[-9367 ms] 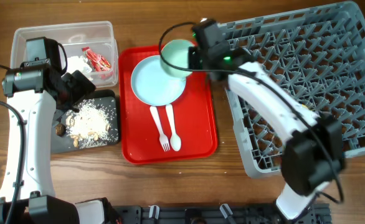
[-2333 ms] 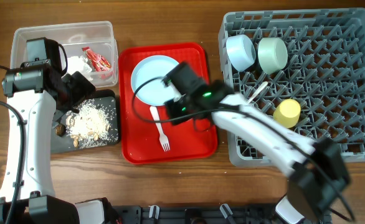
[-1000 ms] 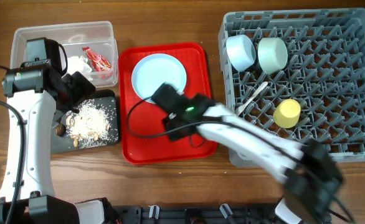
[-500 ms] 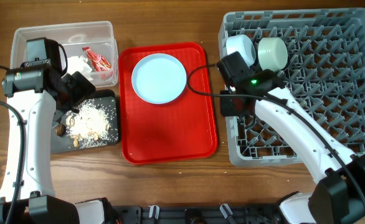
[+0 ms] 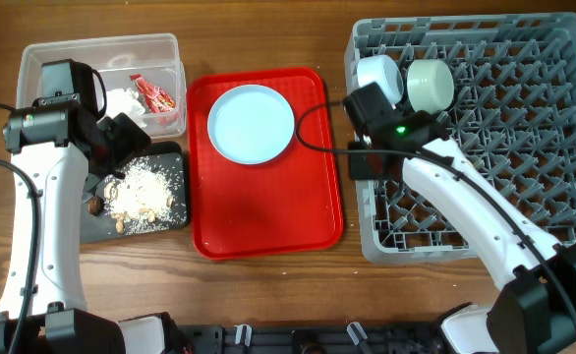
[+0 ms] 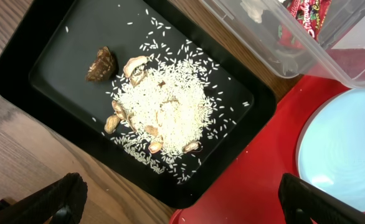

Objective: Sort waste into correct bins and load items into the dishwasher rack
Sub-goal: 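Drop the white fork into the dish rack, then grasp the edge of the light blue plate with the right gripper, then stand the light blue plate upright in the dish rack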

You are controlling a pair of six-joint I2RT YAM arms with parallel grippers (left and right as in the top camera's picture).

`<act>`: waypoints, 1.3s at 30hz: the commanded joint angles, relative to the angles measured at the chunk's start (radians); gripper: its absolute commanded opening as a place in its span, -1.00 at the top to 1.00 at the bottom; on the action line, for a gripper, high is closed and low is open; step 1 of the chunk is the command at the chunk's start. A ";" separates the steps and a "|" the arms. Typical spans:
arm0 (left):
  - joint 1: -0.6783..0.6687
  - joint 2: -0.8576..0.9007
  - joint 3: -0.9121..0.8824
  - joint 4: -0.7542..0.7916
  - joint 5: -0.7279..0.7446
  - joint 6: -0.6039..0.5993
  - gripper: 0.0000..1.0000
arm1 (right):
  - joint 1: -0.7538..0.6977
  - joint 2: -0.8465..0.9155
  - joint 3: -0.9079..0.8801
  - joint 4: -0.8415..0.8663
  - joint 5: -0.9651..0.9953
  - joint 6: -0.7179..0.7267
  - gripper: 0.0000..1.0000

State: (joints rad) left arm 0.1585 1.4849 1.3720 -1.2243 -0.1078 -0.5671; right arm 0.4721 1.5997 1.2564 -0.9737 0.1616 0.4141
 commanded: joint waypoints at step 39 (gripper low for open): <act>0.003 -0.006 0.003 0.000 -0.009 -0.010 -1.00 | 0.021 0.309 0.112 0.402 -0.061 0.039 0.91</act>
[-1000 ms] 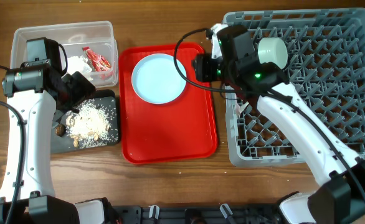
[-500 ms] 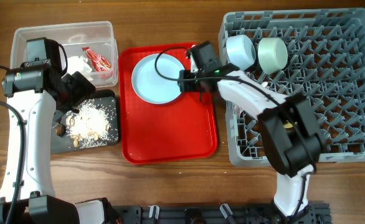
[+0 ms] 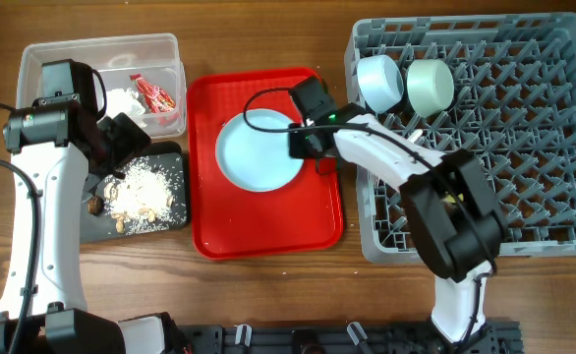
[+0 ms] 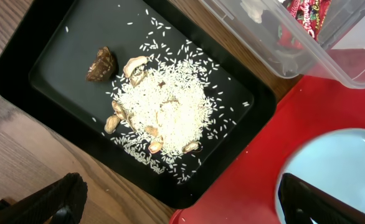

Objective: Sort waste into correct bins and load items into the dishwasher rack
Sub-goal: 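Stand the light blue plate upright in the dish rack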

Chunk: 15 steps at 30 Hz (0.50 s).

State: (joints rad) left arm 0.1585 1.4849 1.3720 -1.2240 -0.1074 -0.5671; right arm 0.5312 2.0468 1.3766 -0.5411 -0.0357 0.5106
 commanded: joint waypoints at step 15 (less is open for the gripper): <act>0.003 -0.006 0.003 0.001 -0.010 -0.010 -1.00 | -0.183 -0.698 -0.009 -0.252 0.869 -0.543 0.91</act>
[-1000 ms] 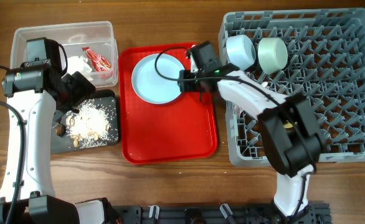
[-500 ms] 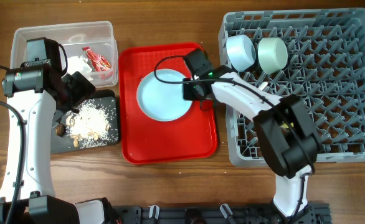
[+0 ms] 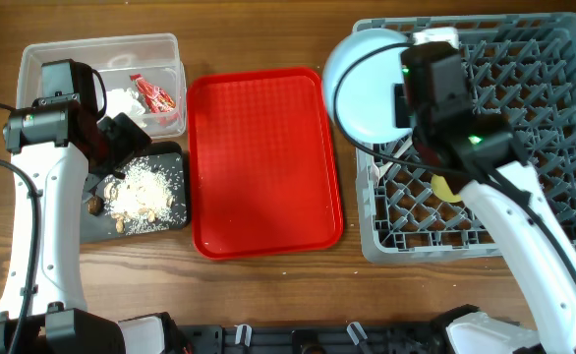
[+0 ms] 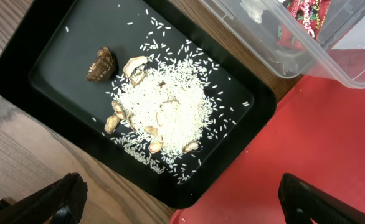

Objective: Sort waste into correct bins and load items into the dishwasher rack

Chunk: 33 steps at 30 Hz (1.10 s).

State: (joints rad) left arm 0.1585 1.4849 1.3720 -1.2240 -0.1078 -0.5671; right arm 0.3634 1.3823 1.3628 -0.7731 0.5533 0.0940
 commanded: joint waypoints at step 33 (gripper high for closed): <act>0.003 -0.006 0.003 -0.004 -0.009 -0.010 -1.00 | -0.017 -0.018 -0.179 -0.099 0.184 0.011 -0.80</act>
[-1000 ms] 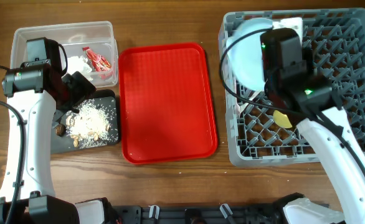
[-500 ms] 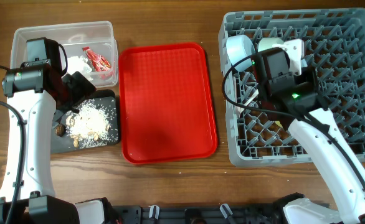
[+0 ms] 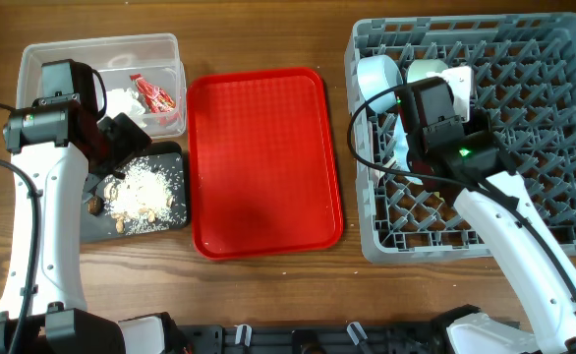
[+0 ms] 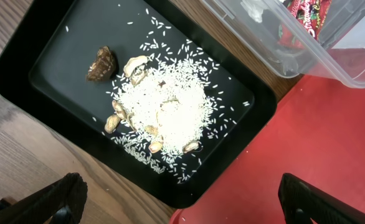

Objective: Sort waste into correct bins and load items into the dishwasher rack

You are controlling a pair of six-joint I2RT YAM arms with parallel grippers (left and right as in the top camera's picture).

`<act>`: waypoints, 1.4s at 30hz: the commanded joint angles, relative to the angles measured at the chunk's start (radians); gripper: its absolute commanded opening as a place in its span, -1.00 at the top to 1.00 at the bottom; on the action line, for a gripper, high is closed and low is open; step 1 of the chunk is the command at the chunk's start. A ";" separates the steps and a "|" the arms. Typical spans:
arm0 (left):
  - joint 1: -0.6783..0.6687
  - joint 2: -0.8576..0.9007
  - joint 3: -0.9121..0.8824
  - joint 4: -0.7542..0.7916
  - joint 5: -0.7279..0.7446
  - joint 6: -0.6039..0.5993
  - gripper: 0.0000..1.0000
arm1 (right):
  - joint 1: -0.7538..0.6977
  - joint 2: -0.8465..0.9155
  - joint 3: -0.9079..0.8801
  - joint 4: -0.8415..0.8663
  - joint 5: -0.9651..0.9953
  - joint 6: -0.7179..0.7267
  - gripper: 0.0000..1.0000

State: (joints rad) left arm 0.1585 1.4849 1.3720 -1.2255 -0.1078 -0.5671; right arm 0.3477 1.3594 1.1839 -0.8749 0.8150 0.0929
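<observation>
A pale blue plate [image 3: 397, 143] stands on edge among the tines at the left side of the grey dishwasher rack [image 3: 534, 147]. My right gripper [image 3: 409, 133] is right against it and appears shut on its rim; the fingertips are hidden under the wrist. A pale blue bowl [image 3: 374, 77] and a green cup [image 3: 424, 69] lie at the rack's back left. My left gripper [image 4: 182, 208] hangs open over the black tray [image 4: 20, 81] of rice and nutshells [image 4: 164, 112], holding nothing. The red tray [image 3: 266, 157] is bare.
A clear plastic bin [image 3: 32, 59] at the back left holds a red wrapper [image 3: 155, 93] and white paper. The black tray [image 3: 170, 221] sits just in front of it, touching the red tray's left edge. The right arm's cable loops over the rack's left wall.
My right gripper has gone from holding the plate flat-faced above the rack's back left corner to holding it edge-on, down among the tines. The left arm has not moved.
The plate first lay on the red tray while my right gripper was at the rack's left edge. Then the gripper was at the plate's rim on the tray. After that it held the plate over the rack, and now the plate stands in the rack.
</observation>
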 commanded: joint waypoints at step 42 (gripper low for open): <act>-0.403 -0.842 -0.444 0.216 0.152 0.212 -1.00 | -0.059 -0.704 -0.322 -0.028 -0.894 0.119 -1.00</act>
State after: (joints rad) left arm -0.2405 0.6773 0.9394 -1.0122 0.0360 -0.3462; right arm 0.2905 0.6605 0.8715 -0.8993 -0.1020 0.1989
